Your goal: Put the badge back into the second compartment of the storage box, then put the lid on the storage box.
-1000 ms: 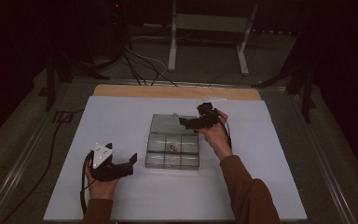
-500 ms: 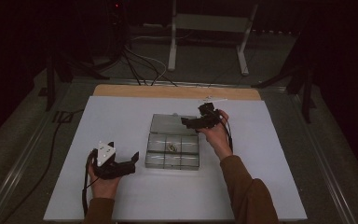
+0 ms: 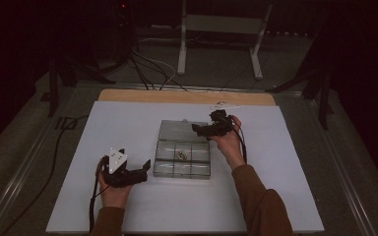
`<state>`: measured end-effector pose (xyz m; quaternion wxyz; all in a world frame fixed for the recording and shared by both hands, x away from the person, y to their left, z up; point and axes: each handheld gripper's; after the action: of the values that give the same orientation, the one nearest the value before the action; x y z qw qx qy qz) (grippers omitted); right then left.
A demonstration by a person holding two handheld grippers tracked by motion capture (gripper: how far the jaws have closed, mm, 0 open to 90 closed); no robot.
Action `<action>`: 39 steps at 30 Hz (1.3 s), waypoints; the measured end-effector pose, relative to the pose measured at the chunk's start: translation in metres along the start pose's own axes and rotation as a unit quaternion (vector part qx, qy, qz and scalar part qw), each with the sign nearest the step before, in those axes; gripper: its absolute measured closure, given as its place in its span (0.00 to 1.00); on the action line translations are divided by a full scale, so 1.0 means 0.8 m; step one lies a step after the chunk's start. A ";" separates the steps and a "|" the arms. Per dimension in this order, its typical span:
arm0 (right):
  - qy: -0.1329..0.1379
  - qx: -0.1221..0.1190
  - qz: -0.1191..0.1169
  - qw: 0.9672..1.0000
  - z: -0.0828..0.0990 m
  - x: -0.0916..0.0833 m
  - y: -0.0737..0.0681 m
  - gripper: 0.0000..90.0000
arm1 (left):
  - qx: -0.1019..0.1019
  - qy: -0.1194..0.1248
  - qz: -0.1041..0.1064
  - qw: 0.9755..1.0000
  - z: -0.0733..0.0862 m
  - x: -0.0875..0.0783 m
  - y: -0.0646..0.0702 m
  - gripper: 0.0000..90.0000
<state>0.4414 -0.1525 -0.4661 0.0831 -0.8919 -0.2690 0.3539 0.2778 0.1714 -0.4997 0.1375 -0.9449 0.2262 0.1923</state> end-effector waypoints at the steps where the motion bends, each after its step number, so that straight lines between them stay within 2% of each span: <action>1: 0.000 0.001 0.000 1.000 0.000 0.000 0.000 0.00 | 0.002 -0.002 0.001 1.000 0.000 0.001 0.001 0.02; 6: -0.001 -0.001 0.005 1.000 0.003 0.002 0.003 0.00 | 0.004 -0.004 0.004 1.000 0.000 0.003 0.003 0.02; 13: 0.002 0.005 -0.002 1.000 0.007 0.007 0.008 0.00 | 0.006 -0.010 0.013 1.000 -0.001 0.006 0.009 0.02; 20: 0.011 0.022 -0.007 1.000 0.010 0.009 0.016 0.00 | 0.006 -0.018 0.026 0.999 -0.003 0.014 0.017 0.02; 24: -0.011 0.054 -0.005 0.998 0.013 0.014 0.024 0.00 | 0.003 -0.024 0.033 0.999 -0.003 0.016 0.020 0.02; 26: -0.016 0.059 -0.002 0.998 0.015 0.015 0.025 0.00 | 0.007 -0.032 0.037 0.999 -0.003 0.019 0.023 0.02; 27: -0.031 0.079 0.005 0.996 0.021 0.022 0.031 0.00 | 0.009 -0.035 0.039 0.999 -0.003 0.020 0.024 0.02; 31: -0.049 0.095 0.006 0.994 0.029 0.029 0.034 0.00 | 0.012 -0.052 0.039 0.998 -0.004 0.025 0.028 0.04; 35: -0.065 0.105 0.007 0.992 0.033 0.034 0.035 0.00 | 0.010 -0.063 0.035 0.997 -0.002 0.030 0.030 0.11; 37: -0.068 0.108 0.009 0.992 0.033 0.035 0.035 0.00 | 0.007 -0.062 0.036 0.997 -0.002 0.030 0.030 0.20; 38: -0.074 0.109 0.011 0.991 0.034 0.036 0.035 0.00 | 0.005 -0.061 0.042 0.997 -0.002 0.031 0.030 0.21; 39: -0.077 0.112 0.010 0.991 0.035 0.037 0.034 0.00 | 0.007 -0.065 0.048 0.997 -0.001 0.033 0.032 0.26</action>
<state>0.4520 -0.1610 -0.5133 0.1583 -0.8496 -0.2245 0.4503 0.2875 0.1394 -0.5147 0.1493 -0.9175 0.2635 0.2578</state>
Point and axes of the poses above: each handheld gripper's, and its own axes: x roughly forward along the jaws, z roughly out of its underside, y roughly to its right, and after that the axes turned 14 degrees about x, right-handed
